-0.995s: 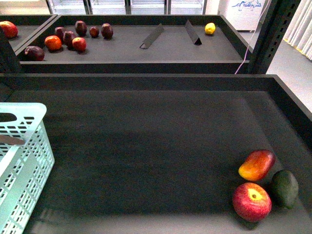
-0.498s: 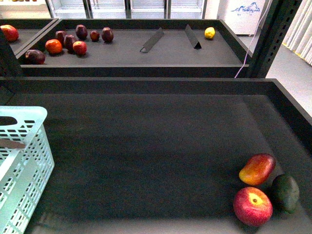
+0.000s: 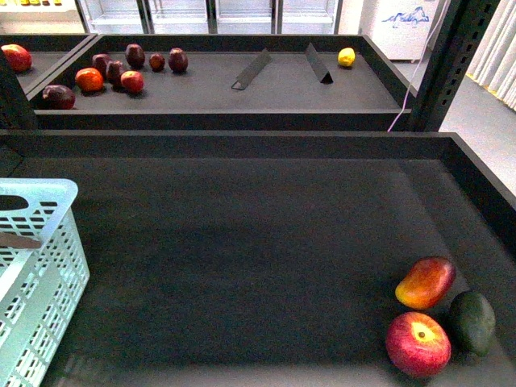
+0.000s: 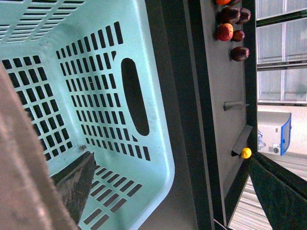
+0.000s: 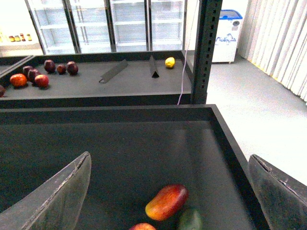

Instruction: Pick apple with right arm and hold basket with left

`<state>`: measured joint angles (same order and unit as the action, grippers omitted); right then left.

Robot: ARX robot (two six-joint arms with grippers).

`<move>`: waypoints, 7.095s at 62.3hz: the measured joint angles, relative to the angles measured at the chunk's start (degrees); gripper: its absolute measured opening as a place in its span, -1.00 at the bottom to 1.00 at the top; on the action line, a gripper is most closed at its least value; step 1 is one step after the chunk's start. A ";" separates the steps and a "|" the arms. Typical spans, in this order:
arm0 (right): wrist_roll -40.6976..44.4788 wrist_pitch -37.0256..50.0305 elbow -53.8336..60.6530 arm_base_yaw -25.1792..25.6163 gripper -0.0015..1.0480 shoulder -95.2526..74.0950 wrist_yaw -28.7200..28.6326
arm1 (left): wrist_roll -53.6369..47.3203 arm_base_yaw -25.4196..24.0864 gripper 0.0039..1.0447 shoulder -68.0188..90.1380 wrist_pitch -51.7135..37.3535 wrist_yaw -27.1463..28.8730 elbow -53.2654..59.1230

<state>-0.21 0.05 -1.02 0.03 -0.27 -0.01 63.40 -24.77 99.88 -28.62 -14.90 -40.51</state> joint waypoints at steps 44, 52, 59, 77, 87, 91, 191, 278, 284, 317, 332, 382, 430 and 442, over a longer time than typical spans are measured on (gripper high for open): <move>0.00 0.00 0.00 0.00 0.83 0.00 0.00 | 0.94 1.53 -0.72 -6.88 9.90 0.28 0.92; 0.00 0.00 0.00 0.00 0.83 0.00 0.00 | -0.24 4.26 -0.72 -13.07 14.43 -0.26 1.01; 0.00 0.00 0.00 0.00 0.83 0.00 0.00 | -2.43 8.96 -0.72 -18.99 18.69 -0.26 0.90; 0.00 0.00 0.00 0.00 0.83 0.00 0.00 | -5.88 27.28 -0.72 -27.69 26.82 3.10 -3.52; 0.00 0.00 0.00 0.00 0.83 0.00 0.00 | -5.97 37.62 -0.72 -28.17 28.76 6.54 -7.17; 0.00 0.00 0.00 0.00 0.83 0.00 0.00 | -5.90 40.52 -0.72 -27.47 28.74 7.06 -8.46; 4.50 28.37 -22.43 2.10 0.83 -93.02 -0.26 | -7.63 57.40 -0.72 -18.18 28.59 10.21 -15.41; 8.09 20.44 -53.51 -1.66 0.65 -139.25 -7.10 | -7.63 57.40 -0.72 -18.18 28.59 10.19 -15.41; 8.61 20.68 -53.29 -0.87 0.48 -139.05 -7.80 | -7.63 57.40 -0.72 -18.18 28.59 10.21 -15.41; 5.84 22.56 -38.36 7.10 0.41 -109.90 -13.27 | -7.63 57.40 -0.72 -18.18 28.59 10.21 -15.41; 2.73 17.31 -35.89 8.59 0.41 -86.71 -16.85 | -7.63 57.40 -0.72 -18.18 28.59 10.21 -15.41; -6.16 17.90 -41.13 -18.60 0.56 -81.09 -11.19 | -7.63 57.40 -0.72 -18.18 28.59 10.21 -15.41; 0.85 41.42 -20.26 -8.28 0.18 -62.82 7.74 | -7.61 57.53 -0.72 -17.94 28.61 9.70 -15.41; 0.83 41.92 -13.99 -6.23 -0.39 -57.40 5.92 | -7.76 57.51 -0.72 -17.94 28.61 10.43 -15.43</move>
<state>0.62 41.98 -15.00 -6.20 -57.67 5.91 55.64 32.73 81.93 -0.01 -4.47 -55.94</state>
